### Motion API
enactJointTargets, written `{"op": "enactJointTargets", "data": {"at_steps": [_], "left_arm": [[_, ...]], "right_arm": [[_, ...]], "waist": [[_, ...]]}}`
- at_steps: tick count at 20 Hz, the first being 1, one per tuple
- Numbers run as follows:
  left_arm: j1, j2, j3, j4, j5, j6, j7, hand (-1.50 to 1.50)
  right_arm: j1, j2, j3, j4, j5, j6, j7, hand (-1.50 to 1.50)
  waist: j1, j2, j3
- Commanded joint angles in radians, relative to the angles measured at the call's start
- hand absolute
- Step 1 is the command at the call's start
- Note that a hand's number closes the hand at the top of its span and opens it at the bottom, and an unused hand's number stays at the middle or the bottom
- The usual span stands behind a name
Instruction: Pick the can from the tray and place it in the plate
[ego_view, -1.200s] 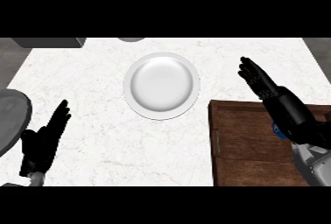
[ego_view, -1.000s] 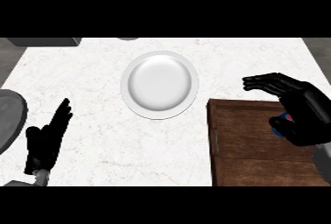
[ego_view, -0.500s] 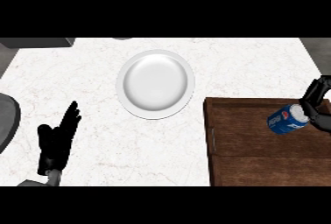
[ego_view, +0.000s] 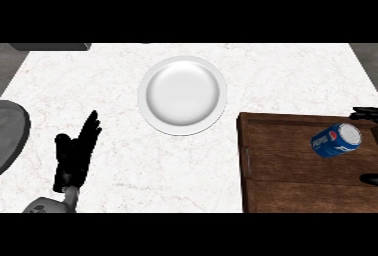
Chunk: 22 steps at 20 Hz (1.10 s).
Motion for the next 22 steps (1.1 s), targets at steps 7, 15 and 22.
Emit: {"op": "enactJointTargets", "data": {"at_steps": [7,15,22], "left_arm": [[0.021,-0.012,0.001,0.007,-0.017,-0.029,-0.032,0.00],[-0.006,-0.041,0.010,0.010,-0.046,-0.009,0.006,0.00],[-0.006,-0.056,0.051,0.016,-0.069,-0.032,0.020,0.00]], "right_arm": [[-0.184,-0.182,0.072,0.104,0.375,-0.069,-0.058,-1.50],[-0.274,-0.240,0.212,0.118,0.545,0.081,0.006,-1.50],[-0.247,-0.151,0.261,0.106,0.680,0.060,0.055,-1.50]], "waist": [[0.029,-0.003,-0.005],[0.024,-0.004,-0.005],[0.001,-0.008,-0.005]]}}
